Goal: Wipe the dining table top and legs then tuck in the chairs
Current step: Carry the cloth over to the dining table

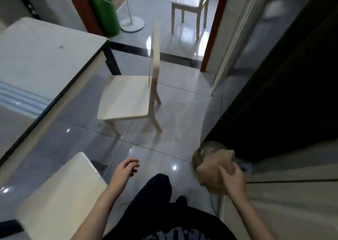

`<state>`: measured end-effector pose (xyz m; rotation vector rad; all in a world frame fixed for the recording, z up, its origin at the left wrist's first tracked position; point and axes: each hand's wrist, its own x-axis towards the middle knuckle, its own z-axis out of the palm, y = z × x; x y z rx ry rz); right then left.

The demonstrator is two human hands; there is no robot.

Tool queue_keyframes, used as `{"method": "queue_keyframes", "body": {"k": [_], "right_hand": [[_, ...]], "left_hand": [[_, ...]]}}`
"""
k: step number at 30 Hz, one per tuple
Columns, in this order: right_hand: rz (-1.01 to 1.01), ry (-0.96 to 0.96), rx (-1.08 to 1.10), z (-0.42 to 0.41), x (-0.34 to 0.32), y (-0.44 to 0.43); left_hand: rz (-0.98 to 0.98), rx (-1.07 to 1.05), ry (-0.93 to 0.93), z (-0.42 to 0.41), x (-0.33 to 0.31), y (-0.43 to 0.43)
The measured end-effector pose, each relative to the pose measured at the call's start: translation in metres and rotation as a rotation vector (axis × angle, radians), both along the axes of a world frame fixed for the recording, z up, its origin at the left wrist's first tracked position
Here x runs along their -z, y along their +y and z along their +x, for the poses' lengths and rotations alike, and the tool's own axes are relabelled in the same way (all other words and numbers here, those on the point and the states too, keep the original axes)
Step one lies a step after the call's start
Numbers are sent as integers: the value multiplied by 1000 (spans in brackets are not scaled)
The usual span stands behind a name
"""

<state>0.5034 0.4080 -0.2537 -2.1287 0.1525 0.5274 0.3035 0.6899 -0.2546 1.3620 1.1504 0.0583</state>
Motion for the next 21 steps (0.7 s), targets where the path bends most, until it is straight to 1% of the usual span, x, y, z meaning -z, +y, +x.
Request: {"method": "queue_keyframes", "body": {"k": [5,8,10,12,15,17,19,21], "right_hand": [[41,-13,-85,83,13,78],[40,-23,-89,125,23,116],[32,-31,-61,158,27,138],[22,-4,-31,187,23,159],[40,-21,17,232,9,191],[48,-42,42,259,0,207],[64,-46,73,285,-7,218],[57,-48,113,309,-7,225]], "left_hand": [[-37,-87,67,45,30,54],[-24,-88,90,91,45,97],[-22,-54,70,131,40,130],[10,5,49,175,23,162],[43,104,-60,249,-11,200],[51,241,-102,297,-29,209],[11,405,-130,341,-38,206],[-36,519,-148,384,-39,197]]}}
